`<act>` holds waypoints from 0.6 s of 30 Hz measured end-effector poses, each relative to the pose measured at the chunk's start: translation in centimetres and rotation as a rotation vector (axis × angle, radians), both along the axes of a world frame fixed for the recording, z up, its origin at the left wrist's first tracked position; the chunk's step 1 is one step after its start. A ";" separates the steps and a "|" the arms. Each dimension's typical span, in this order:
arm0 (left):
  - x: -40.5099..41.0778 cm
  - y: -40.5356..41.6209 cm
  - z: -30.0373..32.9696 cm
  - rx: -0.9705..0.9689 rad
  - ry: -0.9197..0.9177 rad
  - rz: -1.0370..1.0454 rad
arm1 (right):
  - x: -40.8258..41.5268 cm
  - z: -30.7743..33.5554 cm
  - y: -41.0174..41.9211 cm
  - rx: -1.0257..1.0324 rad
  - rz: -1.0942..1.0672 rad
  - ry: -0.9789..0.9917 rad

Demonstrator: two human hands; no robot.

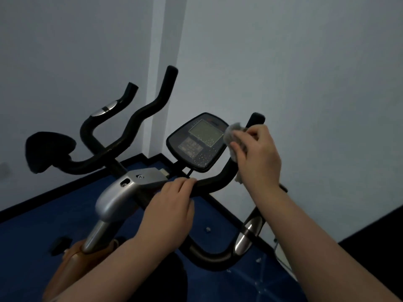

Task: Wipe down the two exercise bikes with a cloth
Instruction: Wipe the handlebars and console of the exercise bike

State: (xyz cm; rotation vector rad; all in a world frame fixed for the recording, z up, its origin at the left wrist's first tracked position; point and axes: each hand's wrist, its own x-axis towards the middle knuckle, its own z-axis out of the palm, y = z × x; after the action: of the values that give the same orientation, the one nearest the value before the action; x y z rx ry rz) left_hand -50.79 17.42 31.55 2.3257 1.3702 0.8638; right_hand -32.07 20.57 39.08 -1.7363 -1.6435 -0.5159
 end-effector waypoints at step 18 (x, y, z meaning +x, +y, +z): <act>-0.9 0.1 -0.3 -0.117 -0.172 0.005 | -3.7 -4.0 -1.8 -0.115 -0.074 0.320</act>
State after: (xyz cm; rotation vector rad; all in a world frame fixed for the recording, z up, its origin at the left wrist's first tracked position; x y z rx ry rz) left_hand -51.68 17.53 31.27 2.1089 1.3178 0.9355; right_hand -35.81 18.77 35.06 -1.8595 -1.4092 -0.1664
